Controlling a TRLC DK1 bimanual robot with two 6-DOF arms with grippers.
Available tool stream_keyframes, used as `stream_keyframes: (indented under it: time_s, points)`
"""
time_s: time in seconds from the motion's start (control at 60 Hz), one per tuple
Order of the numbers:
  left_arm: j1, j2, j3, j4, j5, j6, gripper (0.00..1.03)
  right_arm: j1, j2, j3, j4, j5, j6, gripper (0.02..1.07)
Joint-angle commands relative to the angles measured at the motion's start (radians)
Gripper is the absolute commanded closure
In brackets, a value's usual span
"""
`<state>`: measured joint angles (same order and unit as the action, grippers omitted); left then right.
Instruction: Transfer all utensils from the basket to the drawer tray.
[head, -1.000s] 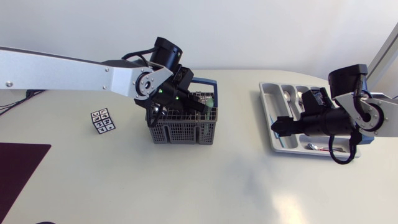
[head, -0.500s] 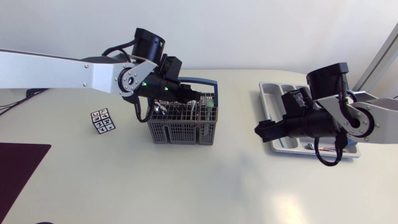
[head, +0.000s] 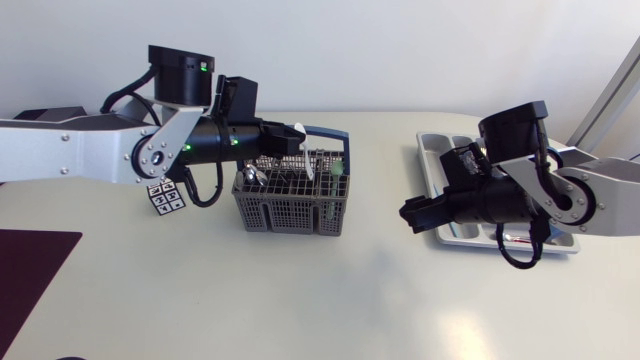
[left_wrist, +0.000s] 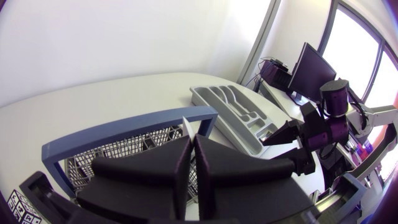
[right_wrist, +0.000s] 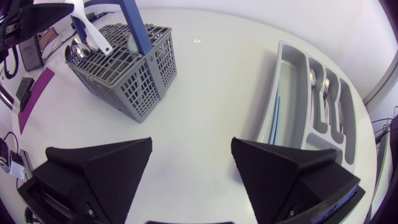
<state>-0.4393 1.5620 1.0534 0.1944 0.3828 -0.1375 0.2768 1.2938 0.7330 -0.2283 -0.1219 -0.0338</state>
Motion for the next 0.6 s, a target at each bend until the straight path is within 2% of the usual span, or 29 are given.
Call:
stream_keyframes:
  time_s: [0.0, 0.333, 0.467, 0.583]
  points:
    - [-0.001, -0.057, -0.038, 0.039, 0.016, -0.033, 0.97, 0.009, -0.028, 0.009, -0.005, 0.011, 0.005, 0.15]
    - [-0.007, -0.184, -0.073, 0.016, 0.013, 0.003, 0.98, 0.010, -0.139, 0.000, 0.050, -0.009, -0.064, 0.15]
    - [-0.056, -0.217, -0.084, -0.041, 0.016, 0.045, 0.98, 0.010, -0.206, 0.005, 0.026, -0.059, -0.166, 0.15]
    - [-0.113, -0.217, -0.062, -0.119, 0.048, 0.078, 0.98, 0.033, -0.269, 0.006, -0.036, -0.148, -0.233, 0.15]
